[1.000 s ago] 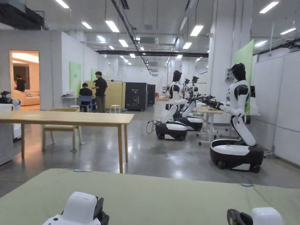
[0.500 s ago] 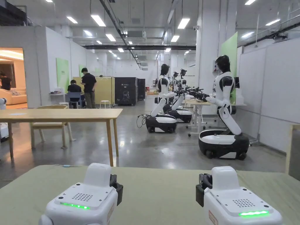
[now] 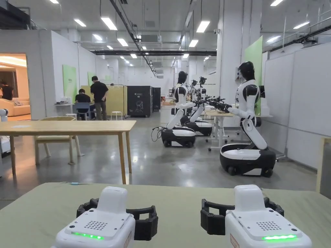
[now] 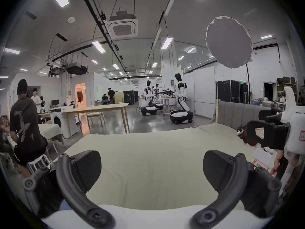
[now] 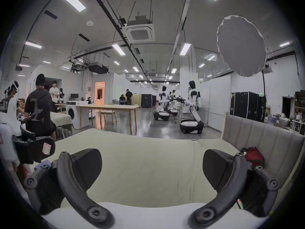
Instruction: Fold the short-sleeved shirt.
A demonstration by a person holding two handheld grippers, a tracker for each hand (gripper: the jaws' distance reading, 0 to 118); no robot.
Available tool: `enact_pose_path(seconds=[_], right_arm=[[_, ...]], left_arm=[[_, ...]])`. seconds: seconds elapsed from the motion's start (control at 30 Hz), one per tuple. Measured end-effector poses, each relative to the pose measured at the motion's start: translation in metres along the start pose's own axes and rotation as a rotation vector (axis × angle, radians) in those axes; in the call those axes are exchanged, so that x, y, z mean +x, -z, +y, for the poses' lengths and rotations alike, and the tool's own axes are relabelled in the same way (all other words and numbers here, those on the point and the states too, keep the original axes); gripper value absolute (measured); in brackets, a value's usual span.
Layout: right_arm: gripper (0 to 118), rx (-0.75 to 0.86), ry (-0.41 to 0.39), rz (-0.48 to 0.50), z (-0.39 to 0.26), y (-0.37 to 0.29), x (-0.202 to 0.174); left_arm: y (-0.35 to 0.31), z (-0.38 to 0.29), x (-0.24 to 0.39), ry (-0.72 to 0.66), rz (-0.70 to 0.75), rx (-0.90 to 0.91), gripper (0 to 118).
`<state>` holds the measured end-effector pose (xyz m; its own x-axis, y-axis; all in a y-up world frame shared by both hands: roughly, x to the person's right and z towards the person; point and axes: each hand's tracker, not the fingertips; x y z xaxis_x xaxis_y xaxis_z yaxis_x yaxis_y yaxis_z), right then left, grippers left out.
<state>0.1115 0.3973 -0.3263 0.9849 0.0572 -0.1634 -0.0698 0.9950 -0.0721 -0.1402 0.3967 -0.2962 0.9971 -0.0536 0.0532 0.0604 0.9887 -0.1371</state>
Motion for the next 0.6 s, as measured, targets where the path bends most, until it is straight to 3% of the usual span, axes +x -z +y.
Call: enact_pose_path(seconds=[0.27,0.4,0.6], right_arm=[[118,-0.085,0.096,-0.066,0.010,0.000,0.001],[118,-0.141,0.023,-0.161,0.009,0.013,-0.005],[118,-0.119,0.072,-0.088,0.007,0.008,0.001]], left_arm=[[-0.003,0.004,-0.004,-0.027,-0.002,0.013,118],[-0.003,0.004,-0.005,-0.035,-0.001,0.015,118],[-0.004,0.005,-0.004,-0.042,-0.003,0.019,118]])
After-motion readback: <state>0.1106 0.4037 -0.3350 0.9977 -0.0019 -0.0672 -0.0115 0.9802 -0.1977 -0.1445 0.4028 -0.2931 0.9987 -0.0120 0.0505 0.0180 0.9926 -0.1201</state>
